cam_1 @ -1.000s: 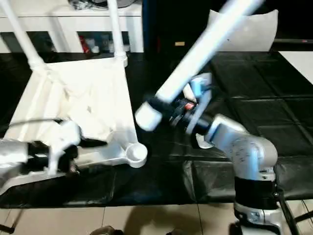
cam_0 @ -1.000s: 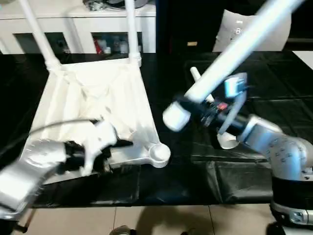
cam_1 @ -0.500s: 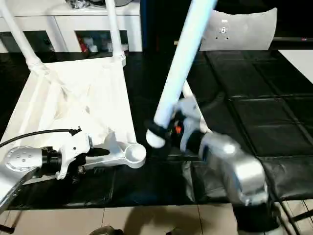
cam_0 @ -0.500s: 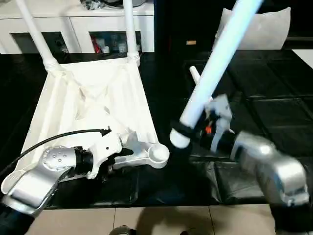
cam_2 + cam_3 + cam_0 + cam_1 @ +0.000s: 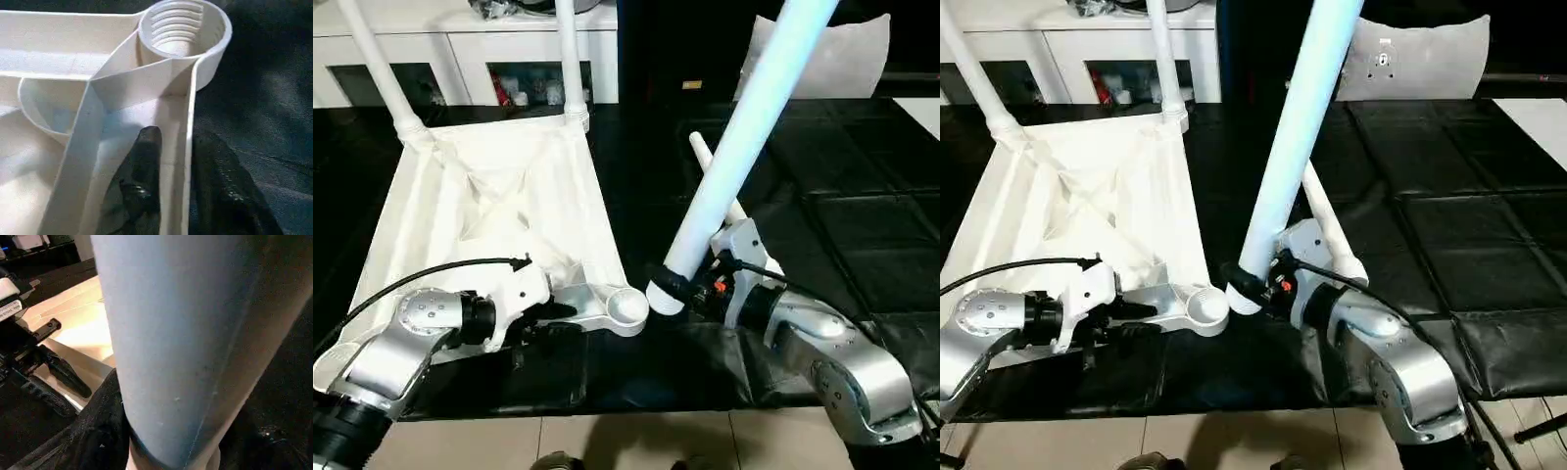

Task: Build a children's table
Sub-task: Insert table leg to table base

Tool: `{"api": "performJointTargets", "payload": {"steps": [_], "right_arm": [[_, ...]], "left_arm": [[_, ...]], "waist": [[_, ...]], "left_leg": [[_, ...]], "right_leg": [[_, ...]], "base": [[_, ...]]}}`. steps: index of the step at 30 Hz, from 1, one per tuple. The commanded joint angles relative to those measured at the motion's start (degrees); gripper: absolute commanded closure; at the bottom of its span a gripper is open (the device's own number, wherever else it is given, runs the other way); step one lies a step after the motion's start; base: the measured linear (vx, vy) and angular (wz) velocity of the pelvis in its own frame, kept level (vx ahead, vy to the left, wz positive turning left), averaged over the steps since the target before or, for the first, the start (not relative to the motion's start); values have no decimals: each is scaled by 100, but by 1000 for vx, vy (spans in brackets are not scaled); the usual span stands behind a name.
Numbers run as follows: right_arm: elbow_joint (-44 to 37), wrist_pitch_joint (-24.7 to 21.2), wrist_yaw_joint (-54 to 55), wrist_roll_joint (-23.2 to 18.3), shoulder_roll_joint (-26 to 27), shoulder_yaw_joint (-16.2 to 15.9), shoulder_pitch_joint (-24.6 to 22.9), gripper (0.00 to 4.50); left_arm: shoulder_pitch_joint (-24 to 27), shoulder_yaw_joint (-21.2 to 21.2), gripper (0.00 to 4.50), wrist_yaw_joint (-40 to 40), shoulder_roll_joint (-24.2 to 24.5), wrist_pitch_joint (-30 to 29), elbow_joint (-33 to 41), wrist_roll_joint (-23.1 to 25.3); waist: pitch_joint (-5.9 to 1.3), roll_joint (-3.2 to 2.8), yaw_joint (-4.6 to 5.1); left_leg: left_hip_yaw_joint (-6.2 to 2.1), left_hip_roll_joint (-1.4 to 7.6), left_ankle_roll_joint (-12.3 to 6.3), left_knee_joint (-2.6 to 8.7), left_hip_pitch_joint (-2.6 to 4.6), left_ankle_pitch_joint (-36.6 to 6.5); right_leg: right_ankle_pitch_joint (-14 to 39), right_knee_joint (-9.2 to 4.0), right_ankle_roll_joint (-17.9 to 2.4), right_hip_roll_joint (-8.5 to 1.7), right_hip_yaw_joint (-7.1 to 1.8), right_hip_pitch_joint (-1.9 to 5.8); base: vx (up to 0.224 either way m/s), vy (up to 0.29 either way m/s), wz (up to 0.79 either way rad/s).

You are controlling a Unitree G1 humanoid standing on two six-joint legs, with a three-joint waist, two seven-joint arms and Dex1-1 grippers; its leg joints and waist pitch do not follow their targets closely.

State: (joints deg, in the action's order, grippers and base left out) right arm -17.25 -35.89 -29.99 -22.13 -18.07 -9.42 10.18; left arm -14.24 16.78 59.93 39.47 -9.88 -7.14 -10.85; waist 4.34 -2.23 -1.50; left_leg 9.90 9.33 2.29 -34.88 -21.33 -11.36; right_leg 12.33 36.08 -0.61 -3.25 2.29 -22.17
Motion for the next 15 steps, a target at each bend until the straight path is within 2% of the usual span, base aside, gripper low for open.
{"api": "performJointTargets", "payload": {"steps": [1, 3, 5, 10, 11, 15], "right_arm": [[-139, 56, 51, -18, 27, 76, -37, 260], [-145, 57, 60, -12, 34, 75, -40, 260], [-142, 63, 78, 1, 40, 77, -40, 260], [-134, 62, 122, 12, 80, 102, -13, 260], [-127, 65, 123, 14, 82, 102, -8, 260], [-109, 77, 123, 19, 92, 77, 22, 260]], "left_arm": [[-87, -52, 378, -24, 65, 66, -172, 162], [-82, -61, 392, -23, 62, 73, -192, 168], [-69, -93, 413, -16, 16, 30, -200, 138], [-87, -98, 444, 32, -59, 16, -222, 109], [-95, -86, 449, 31, -73, 14, -227, 113], [-125, -23, 450, 47, -131, 49, -272, 163]], "waist": [[-258, -22, 39], [-251, -19, 40], [-241, -44, 38], [-228, -16, 41], [-231, -27, 43], [-266, -2, 98]], "left_leg": [[-149, 340, 171, 518, 102, -1579], [-150, 343, 173, 523, 108, -1604], [-157, 347, 204, 531, 119, -1689], [-158, 346, 218, 544, 119, -1753], [-157, 350, 214, 546, 118, -1720], [-148, 342, 148, 539, 83, -1410]], "right_leg": [[1700, -547, -965, -457, -337, 135], [1764, -551, -958, -456, -337, 128], [1881, -560, -939, -458, -336, 115], [1997, -575, -916, -461, -344, 110], [1944, -575, -929, -461, -345, 109], [1339, -525, -1052, -452, -334, 161]], "base": [[0, 0, 0], [0, 0, 0], [0, 0, 0], [0, 0, 0], [0, 0, 0], [0, 0, 0]]}}
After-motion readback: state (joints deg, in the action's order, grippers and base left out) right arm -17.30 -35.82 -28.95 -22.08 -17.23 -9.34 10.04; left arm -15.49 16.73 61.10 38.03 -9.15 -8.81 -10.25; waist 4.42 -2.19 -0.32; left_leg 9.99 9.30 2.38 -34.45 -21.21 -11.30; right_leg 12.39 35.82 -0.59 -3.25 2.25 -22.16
